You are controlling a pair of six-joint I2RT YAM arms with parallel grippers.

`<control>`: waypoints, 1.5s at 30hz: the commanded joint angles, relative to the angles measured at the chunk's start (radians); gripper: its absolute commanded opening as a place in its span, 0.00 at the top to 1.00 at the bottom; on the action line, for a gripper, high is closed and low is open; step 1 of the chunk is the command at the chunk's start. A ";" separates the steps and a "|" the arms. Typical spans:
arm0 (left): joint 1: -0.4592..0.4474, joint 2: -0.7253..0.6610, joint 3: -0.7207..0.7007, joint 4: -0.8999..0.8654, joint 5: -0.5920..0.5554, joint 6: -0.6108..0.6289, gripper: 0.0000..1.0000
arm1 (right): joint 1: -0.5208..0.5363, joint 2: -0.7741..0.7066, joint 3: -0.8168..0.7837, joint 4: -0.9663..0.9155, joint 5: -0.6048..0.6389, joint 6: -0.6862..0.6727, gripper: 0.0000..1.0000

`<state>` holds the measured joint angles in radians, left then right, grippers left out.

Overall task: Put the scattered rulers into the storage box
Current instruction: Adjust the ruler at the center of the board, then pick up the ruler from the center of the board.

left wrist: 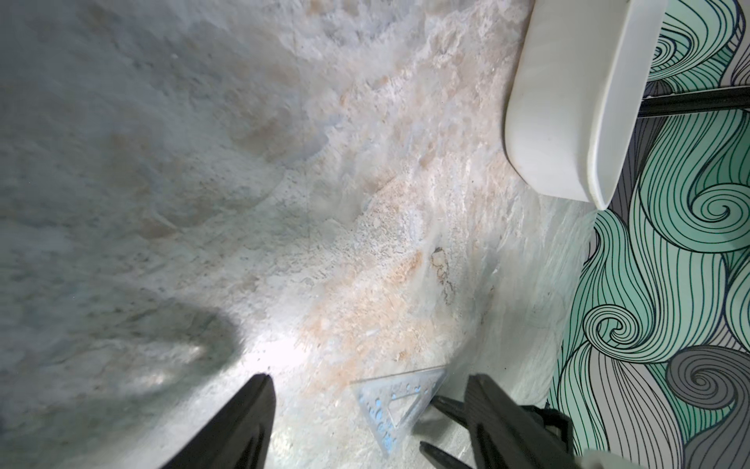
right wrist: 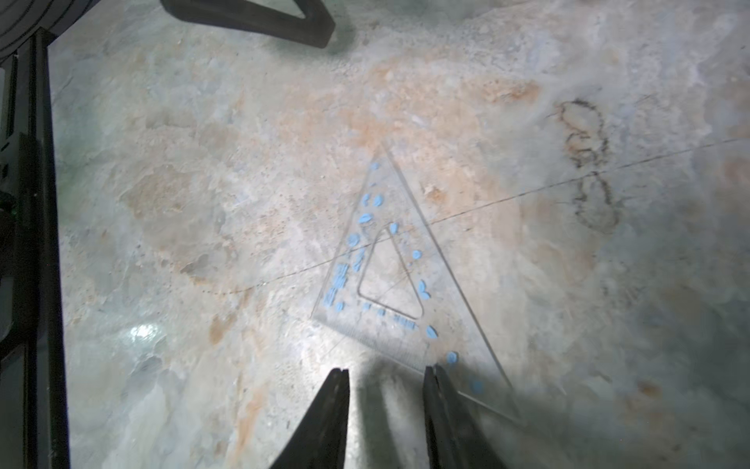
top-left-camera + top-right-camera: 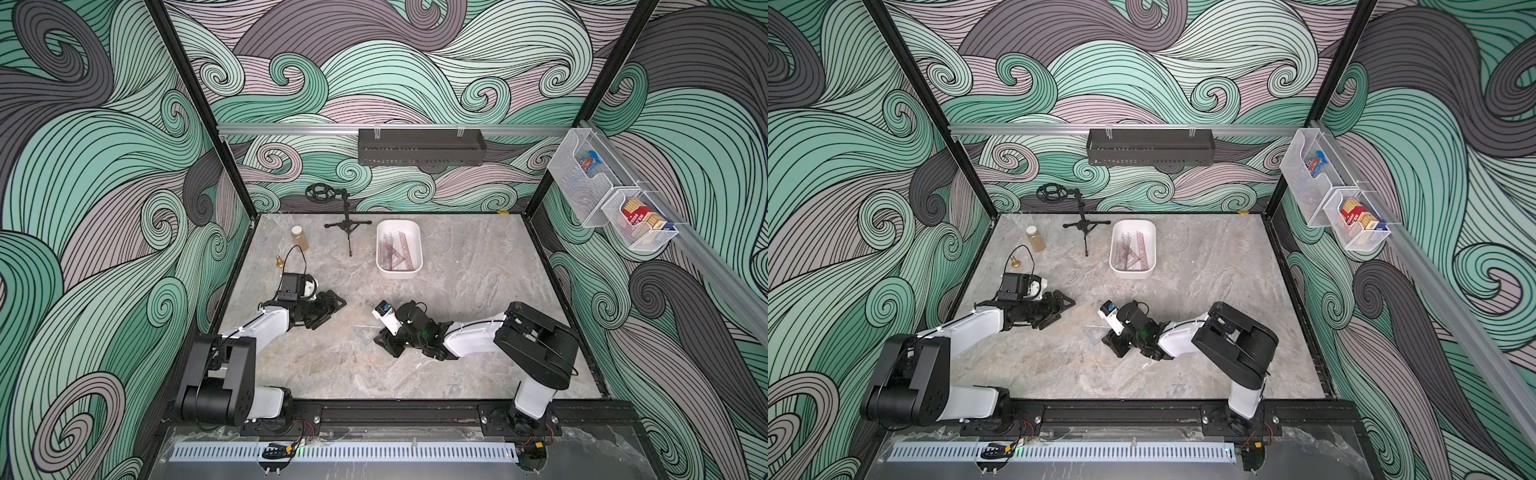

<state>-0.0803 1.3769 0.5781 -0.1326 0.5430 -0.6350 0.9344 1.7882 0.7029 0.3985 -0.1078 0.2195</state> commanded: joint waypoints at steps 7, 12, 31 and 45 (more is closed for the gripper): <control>-0.003 -0.053 -0.065 0.016 0.016 -0.017 0.26 | -0.046 0.079 0.083 -0.051 -0.057 -0.021 0.68; -0.020 -0.102 -0.133 0.017 0.033 -0.071 0.31 | -0.082 -0.008 0.010 0.137 -0.205 0.086 0.88; -0.157 -0.066 -0.176 -0.007 -0.007 -0.120 0.38 | -0.108 0.117 0.021 0.168 -0.239 0.087 1.00; -0.189 -0.061 -0.208 0.016 0.010 -0.140 0.38 | -0.108 0.143 0.014 0.149 -0.236 0.083 1.00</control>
<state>-0.2523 1.2877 0.4007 -0.0509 0.5777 -0.7692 0.8299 1.9049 0.7296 0.5678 -0.3351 0.2993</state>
